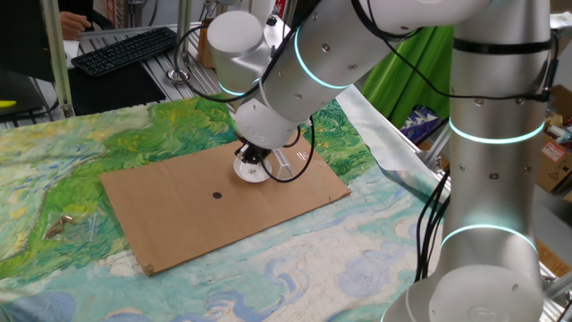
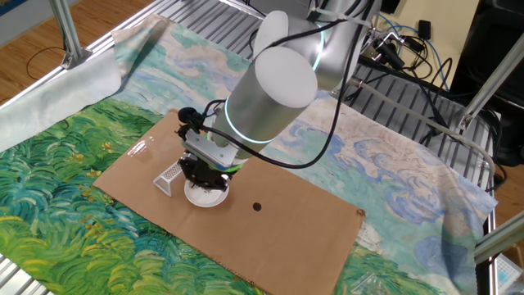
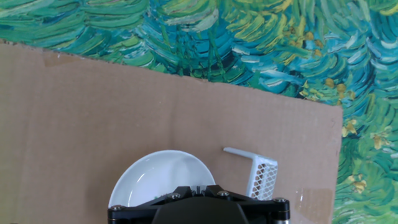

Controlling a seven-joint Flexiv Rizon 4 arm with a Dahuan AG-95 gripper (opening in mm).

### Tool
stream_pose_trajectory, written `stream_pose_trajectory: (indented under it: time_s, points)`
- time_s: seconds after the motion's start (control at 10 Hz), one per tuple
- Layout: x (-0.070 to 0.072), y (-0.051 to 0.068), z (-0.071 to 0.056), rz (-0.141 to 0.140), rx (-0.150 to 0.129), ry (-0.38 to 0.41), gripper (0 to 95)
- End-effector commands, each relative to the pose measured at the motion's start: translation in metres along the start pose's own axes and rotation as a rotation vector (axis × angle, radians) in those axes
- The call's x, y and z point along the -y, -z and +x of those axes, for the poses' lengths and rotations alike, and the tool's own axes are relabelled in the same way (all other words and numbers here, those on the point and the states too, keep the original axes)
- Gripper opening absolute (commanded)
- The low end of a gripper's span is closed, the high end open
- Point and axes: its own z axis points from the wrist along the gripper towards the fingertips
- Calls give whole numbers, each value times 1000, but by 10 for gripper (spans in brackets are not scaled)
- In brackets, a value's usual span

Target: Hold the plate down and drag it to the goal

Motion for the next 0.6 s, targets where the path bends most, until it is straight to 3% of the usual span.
stream_pose_trajectory:
  time_s: [0.1,0.4,0.6]
  points:
    - [1,0,-1,34,-4,14,0]
    - [1,0,-1,48,-8,19,0]
    - [1,0,-1,22,-13,3,0]
